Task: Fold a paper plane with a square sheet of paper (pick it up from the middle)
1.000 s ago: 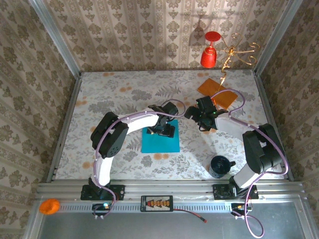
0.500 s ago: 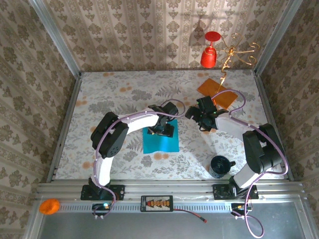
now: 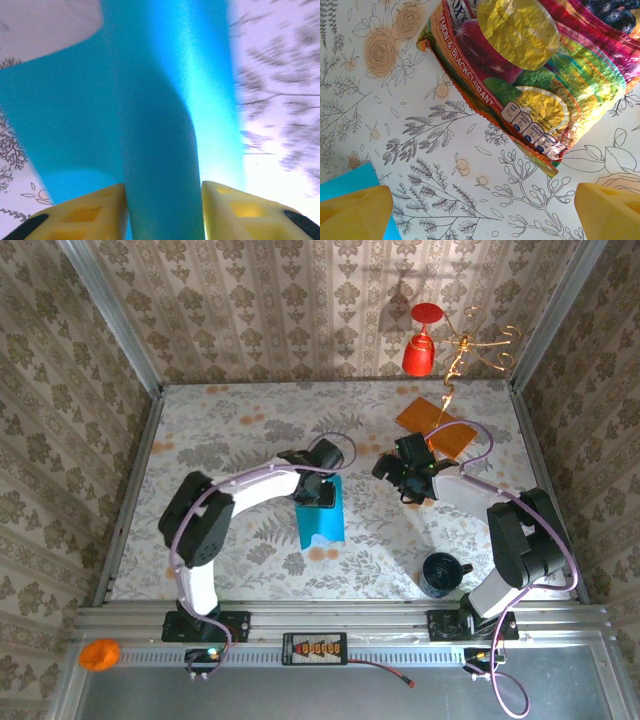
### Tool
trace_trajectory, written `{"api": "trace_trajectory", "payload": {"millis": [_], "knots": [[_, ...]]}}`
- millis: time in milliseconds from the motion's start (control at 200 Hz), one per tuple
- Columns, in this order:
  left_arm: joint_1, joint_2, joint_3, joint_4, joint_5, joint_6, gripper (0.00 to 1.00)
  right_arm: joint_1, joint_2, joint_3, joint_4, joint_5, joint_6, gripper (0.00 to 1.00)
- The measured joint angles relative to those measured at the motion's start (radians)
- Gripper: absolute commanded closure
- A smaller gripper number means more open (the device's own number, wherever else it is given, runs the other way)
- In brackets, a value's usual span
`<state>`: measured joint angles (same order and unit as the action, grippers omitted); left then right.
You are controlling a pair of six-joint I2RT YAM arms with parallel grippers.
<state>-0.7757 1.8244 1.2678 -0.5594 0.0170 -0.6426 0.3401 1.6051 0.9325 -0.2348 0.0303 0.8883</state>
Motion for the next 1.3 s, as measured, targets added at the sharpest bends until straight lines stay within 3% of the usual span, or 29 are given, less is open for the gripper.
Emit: {"api": "trace_trajectory", "payload": {"millis": [215, 370, 525, 755, 945, 1300], "knots": [[0.132, -0.203, -0.172, 0.346, 0.272, -0.066, 0.66, 0.0, -0.037, -0.026, 0.051, 0.0, -0.018, 0.09], [0.174, -0.17, -0.252, 0.577, 0.417, -0.161, 0.67, 0.0, -0.096, -0.065, 0.114, -0.017, -0.035, 0.14], [0.177, -0.072, -0.27, 0.702, 0.488, -0.212, 0.69, 0.0, -0.106, -0.093, 0.192, -0.091, -0.053, 0.3], [0.201, 0.014, -0.3, 0.745, 0.514, -0.22, 0.71, 0.014, -0.085, -0.112, 0.248, -0.225, -0.063, 0.47], [0.206, 0.015, -0.315, 0.7, 0.489, -0.169, 0.71, 0.082, 0.014, -0.079, 0.247, -0.322, -0.081, 0.59], [0.206, 0.015, -0.317, 0.571, 0.441, -0.055, 0.74, 0.178, 0.18, 0.048, 0.208, -0.388, -0.088, 0.77]]}}
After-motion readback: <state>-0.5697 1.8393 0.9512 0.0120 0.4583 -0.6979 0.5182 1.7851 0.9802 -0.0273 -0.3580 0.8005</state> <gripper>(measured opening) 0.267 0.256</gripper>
